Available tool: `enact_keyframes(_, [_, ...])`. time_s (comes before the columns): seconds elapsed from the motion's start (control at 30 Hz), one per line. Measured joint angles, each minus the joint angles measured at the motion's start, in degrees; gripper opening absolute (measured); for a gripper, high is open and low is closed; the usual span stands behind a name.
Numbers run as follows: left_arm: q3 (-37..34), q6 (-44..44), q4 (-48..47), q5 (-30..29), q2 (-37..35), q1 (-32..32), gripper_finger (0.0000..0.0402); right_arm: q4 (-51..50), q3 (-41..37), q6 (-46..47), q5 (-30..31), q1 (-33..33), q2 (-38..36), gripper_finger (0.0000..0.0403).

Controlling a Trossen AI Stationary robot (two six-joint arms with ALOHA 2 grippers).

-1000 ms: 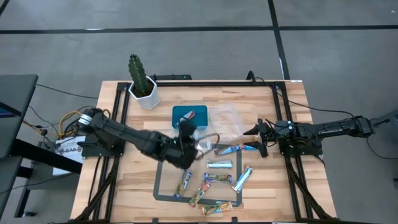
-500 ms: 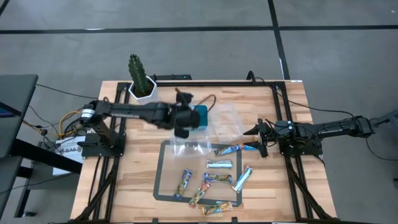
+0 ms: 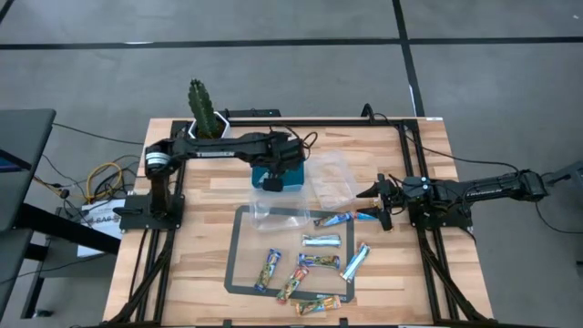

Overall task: Pick and place Granola Bars by type
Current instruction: Put the red granola bar into the blue bin

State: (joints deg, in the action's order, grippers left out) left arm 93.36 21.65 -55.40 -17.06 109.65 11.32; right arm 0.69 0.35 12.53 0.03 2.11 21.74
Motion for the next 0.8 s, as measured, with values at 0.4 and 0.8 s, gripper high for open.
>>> enact_keyframes(0.4, [-0.02, -1.94, 0.68, 3.22, 2.07, 0.34, 0.0018, -0.02, -0.01, 0.0, 0.0, 0.02, 0.0, 0.0249])
enact_keyframes(0.8, [-0.02, -4.01, 0.85, 2.79, 2.07, -0.09, 0.0103, -0.02, -0.01, 0.0, 0.0, 0.0, 0.0, 0.0249])
